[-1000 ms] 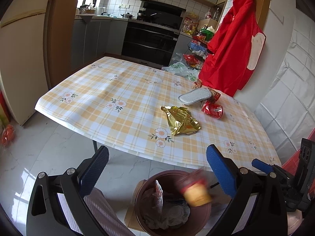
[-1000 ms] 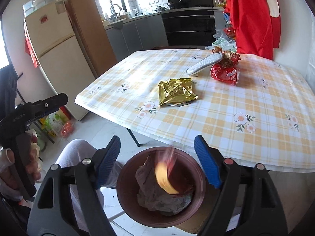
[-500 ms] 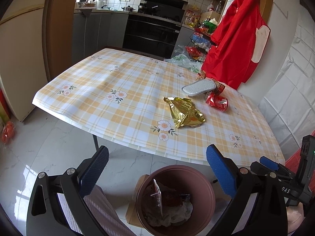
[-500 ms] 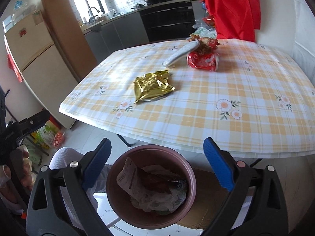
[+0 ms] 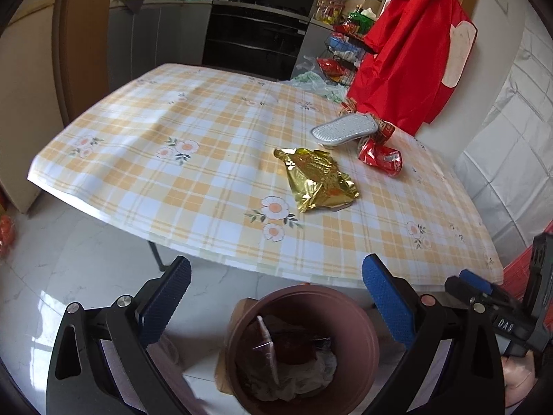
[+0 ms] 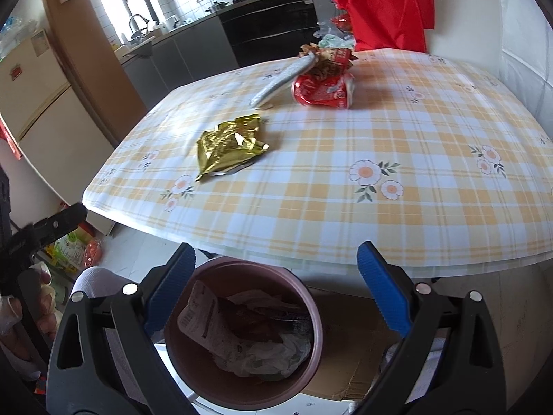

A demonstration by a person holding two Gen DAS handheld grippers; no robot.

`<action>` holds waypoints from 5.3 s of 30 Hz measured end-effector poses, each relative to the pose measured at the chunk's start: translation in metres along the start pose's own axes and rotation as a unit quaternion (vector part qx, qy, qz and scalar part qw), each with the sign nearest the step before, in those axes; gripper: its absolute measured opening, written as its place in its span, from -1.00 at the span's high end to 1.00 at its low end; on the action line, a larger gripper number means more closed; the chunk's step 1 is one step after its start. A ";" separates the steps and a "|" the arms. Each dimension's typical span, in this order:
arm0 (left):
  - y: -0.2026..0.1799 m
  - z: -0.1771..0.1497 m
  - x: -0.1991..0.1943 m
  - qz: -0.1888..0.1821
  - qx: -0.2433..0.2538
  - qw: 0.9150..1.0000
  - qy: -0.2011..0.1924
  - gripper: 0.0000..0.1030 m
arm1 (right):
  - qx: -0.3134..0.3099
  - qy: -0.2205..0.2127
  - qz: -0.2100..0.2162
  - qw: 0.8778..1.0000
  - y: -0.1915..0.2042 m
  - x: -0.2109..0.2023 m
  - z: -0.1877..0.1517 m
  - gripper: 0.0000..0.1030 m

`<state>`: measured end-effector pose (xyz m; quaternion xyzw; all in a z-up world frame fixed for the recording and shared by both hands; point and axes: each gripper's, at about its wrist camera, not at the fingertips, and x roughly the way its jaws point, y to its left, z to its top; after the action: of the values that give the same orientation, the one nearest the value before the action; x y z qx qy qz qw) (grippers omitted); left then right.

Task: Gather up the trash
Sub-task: 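Reach the left tool to the gold foil packet and grasp it, then grasp the red crushed Coke can with the right tool while the left tool lifts the foil, then carry foil and can over the bin and open both tools to drop them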

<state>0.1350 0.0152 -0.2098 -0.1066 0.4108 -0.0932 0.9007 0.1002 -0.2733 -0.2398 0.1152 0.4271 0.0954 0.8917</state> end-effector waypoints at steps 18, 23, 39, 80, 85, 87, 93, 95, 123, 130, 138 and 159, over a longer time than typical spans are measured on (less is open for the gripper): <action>-0.036 0.092 0.177 0.020 -0.101 0.993 0.066 -0.88 | 0.038 0.015 -0.018 0.999 -0.058 0.038 0.018 -0.81; -0.038 0.100 0.202 0.018 -0.113 0.990 0.082 -0.88 | 0.042 0.018 -0.024 0.999 -0.070 0.048 0.027 -0.81; -0.059 0.094 0.225 0.068 -0.001 0.995 0.068 -0.89 | -0.035 0.012 -0.060 0.998 -0.064 0.072 0.069 -0.81; 0.000 0.090 0.121 -0.020 0.010 1.000 -0.016 -0.49 | -0.276 0.022 -0.169 0.946 -0.014 0.210 0.184 0.06; -0.007 0.077 0.115 -0.017 0.026 0.999 -0.011 -0.49 | -0.268 -0.017 -0.144 0.953 -0.012 0.169 0.169 0.26; -0.010 0.075 0.109 -0.019 0.029 0.999 -0.013 -0.49 | -0.264 -0.028 -0.137 0.954 -0.010 0.157 0.163 0.27; -0.015 0.073 0.085 -0.023 0.035 0.999 -0.031 -0.50 | -0.249 -0.047 -0.115 0.961 -0.005 0.122 0.146 0.27; -0.017 0.071 0.074 -0.025 0.037 0.998 -0.038 -0.50 | -0.256 -0.053 -0.112 0.959 0.002 0.112 0.141 0.27; -0.017 0.018 -0.058 -0.051 0.043 0.993 -0.100 -0.50 | -0.259 -0.132 -0.049 0.956 0.078 -0.064 0.040 0.27; -0.007 -0.003 -0.084 -0.057 0.035 0.992 -0.107 -0.50 | -0.236 -0.142 -0.029 0.961 0.098 -0.100 0.006 0.27; 0.005 -0.009 -0.108 -0.057 0.026 0.990 -0.124 -0.50 | -0.227 -0.119 -0.009 0.966 0.114 -0.107 -0.016 0.27; 0.006 -0.013 -0.098 -0.054 0.023 0.992 -0.109 -0.50 | -0.200 -0.075 0.024 0.977 0.117 -0.081 -0.022 0.07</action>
<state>0.0624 0.0443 -0.1488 -0.1174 0.3012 -0.1388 0.9361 0.0248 -0.1807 -0.1602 -0.0483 0.3284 0.1916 0.9236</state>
